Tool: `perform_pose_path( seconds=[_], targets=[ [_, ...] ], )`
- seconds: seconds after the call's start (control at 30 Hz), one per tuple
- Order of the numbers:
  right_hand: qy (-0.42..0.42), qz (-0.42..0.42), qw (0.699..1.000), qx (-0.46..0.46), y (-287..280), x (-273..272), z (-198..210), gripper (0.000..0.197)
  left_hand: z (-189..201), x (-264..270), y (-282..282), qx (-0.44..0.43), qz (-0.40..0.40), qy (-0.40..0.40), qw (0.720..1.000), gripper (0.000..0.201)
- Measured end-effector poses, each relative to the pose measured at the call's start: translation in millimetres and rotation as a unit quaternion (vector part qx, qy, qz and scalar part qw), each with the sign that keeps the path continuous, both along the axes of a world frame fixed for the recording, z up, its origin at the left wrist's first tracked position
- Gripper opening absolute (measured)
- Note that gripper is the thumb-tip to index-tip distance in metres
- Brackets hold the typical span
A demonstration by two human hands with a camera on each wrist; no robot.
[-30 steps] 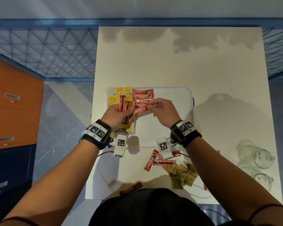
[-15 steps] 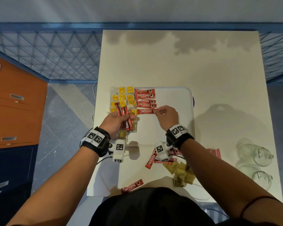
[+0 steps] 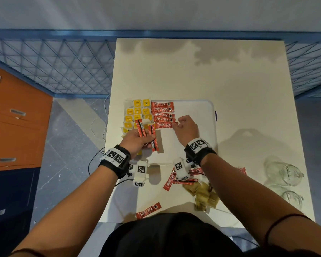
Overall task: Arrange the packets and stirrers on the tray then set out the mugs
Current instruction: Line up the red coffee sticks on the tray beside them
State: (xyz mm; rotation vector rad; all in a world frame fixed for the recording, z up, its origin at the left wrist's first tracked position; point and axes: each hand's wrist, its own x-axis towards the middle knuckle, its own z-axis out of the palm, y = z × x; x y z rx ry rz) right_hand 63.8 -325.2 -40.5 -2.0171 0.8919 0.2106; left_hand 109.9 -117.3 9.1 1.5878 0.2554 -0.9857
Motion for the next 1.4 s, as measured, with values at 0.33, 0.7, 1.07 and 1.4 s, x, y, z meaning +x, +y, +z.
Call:
perform_pose_path(
  seconds=[0.33, 0.7, 1.07, 1.4],
  targets=[
    [-0.074, 0.146, 0.967, 0.196, 15.0, -18.5, 41.9, 0.017, -2.8, -5.6, -5.3, 0.046, -0.160, -0.112, 0.980, 0.009],
    [-0.025, 0.106, 0.950, 0.291, 6.2, -37.6, 47.4, 0.034, -3.2, -12.2, -5.3, 0.052, -0.176, -0.178, 0.967, 0.032],
    [-0.017, 0.138, 0.986, 0.097, -30.8, -37.7, 17.9, 0.019, -2.0, 4.9, -4.5, 0.172, -0.251, -0.181, 0.935, 0.030],
    [-0.022, 0.145, 0.989, 0.011, -46.9, -13.4, 4.0, 0.014, -11.9, 16.6, -34.6, 0.228, -0.371, -0.292, 0.851, 0.019]
  ],
)
